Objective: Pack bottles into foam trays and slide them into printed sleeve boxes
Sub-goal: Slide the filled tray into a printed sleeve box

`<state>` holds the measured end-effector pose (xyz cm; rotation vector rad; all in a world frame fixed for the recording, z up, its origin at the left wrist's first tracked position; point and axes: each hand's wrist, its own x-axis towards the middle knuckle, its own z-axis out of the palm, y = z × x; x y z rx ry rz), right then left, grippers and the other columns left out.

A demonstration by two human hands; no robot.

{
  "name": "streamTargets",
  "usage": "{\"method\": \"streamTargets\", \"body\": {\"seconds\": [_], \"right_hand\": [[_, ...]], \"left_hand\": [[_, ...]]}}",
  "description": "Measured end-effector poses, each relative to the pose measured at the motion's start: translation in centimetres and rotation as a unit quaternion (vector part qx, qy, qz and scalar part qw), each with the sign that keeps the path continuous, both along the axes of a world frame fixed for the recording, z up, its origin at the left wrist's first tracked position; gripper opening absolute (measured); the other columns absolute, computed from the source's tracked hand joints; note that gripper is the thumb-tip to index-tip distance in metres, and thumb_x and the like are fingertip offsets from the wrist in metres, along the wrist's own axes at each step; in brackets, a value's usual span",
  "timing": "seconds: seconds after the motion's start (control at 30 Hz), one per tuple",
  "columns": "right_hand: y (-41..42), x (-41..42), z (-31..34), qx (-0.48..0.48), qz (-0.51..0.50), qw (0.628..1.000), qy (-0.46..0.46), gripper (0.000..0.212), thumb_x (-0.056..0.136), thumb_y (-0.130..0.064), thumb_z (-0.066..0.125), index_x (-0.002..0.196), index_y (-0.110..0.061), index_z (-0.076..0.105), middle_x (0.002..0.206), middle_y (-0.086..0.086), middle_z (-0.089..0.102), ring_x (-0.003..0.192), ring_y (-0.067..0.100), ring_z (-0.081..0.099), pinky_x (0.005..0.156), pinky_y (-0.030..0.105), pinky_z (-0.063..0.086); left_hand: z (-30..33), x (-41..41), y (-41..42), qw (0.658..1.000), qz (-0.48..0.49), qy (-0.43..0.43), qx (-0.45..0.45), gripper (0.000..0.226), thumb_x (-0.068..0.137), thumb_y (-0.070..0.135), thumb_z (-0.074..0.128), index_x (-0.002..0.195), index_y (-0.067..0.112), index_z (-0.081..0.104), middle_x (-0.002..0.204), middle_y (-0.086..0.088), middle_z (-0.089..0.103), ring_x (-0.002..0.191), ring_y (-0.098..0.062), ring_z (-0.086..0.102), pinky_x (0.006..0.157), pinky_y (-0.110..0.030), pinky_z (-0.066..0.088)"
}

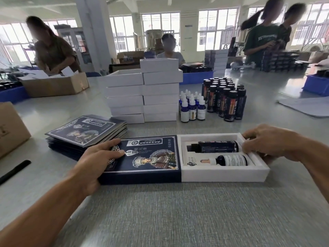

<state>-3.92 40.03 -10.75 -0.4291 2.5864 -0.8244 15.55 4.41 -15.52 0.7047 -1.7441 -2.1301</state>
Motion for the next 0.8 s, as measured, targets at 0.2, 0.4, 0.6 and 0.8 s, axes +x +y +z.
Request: {"method": "streamTargets", "body": {"seconds": [0.2, 0.4, 0.6, 0.8], "right_hand": [[0.0, 0.1, 0.0, 0.0, -0.004, 1.0, 0.006, 0.013, 0.09, -0.008, 0.066, 0.102, -0.011, 0.071, 0.083, 0.007, 0.078, 0.07, 0.021, 0.076, 0.056, 0.031, 0.059], [-0.4, 0.1, 0.1, 0.015, -0.003, 1.0, 0.021, 0.014, 0.089, -0.011, 0.066, 0.103, -0.011, 0.071, 0.091, 0.008, 0.077, 0.079, 0.024, 0.076, 0.072, 0.041, 0.063], [0.2, -0.4, -0.4, -0.021, -0.001, 1.0, 0.003, 0.008, 0.091, -0.021, 0.067, 0.097, -0.025, 0.071, 0.073, -0.007, 0.076, 0.064, 0.011, 0.074, 0.049, 0.024, 0.055], [0.7, -0.3, -0.9, -0.063, -0.011, 0.998, -0.017, 0.009, 0.096, -0.038, 0.061, 0.092, -0.036, 0.069, 0.079, -0.01, 0.077, 0.068, 0.011, 0.074, 0.062, 0.029, 0.055]], "left_hand": [[0.1, -0.1, -0.2, 0.999, 0.038, -0.004, 0.0, 0.042, 0.082, -0.008, 0.063, 0.11, 0.022, 0.071, 0.102, -0.01, 0.074, 0.08, -0.032, 0.073, 0.054, -0.037, 0.058], [1.4, -0.3, -1.2, 0.998, -0.059, -0.039, 0.003, 0.051, 0.07, -0.001, 0.068, 0.115, 0.022, 0.069, 0.104, -0.021, 0.072, 0.075, -0.036, 0.071, 0.055, -0.041, 0.06], [0.9, -0.4, -0.8, 0.998, -0.034, -0.039, -0.029, 0.04, 0.074, 0.009, 0.071, 0.107, 0.031, 0.073, 0.1, -0.014, 0.074, 0.076, -0.033, 0.073, 0.053, -0.036, 0.058], [0.5, 0.0, -0.8, 0.997, -0.033, -0.049, -0.054, 0.036, 0.078, 0.01, 0.07, 0.104, 0.035, 0.074, 0.098, -0.012, 0.075, 0.08, -0.033, 0.073, 0.056, -0.037, 0.058]]}}
